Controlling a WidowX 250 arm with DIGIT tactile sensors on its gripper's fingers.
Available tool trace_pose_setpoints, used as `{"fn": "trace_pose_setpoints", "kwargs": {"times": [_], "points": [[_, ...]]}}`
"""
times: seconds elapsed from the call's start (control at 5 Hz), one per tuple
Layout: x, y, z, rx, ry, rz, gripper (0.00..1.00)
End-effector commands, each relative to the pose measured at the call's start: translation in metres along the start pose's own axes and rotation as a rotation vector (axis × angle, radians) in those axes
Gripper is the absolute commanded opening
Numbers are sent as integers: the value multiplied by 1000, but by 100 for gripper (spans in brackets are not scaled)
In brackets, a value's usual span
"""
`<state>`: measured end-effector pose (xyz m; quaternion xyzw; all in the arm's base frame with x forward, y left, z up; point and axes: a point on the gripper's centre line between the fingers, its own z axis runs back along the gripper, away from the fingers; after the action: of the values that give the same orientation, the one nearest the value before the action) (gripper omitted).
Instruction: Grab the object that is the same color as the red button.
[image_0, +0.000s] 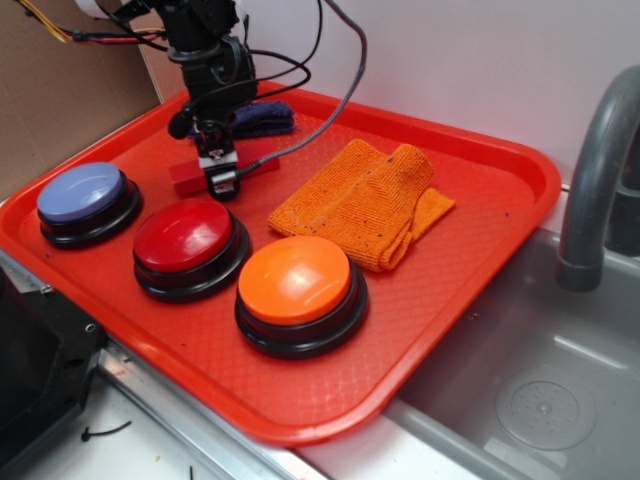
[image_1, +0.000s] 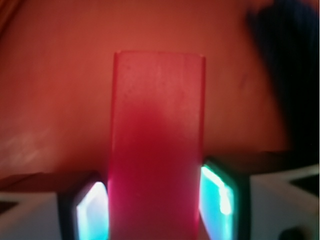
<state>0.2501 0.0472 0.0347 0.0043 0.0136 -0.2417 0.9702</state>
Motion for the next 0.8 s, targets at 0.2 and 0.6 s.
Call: {"fn": "trace_pose_setpoints", "kwargs": {"times": [0.2, 0.6], "points": [[34, -10, 135, -16, -97, 357, 0], [50, -26, 186, -75, -170, 428, 0]]}}
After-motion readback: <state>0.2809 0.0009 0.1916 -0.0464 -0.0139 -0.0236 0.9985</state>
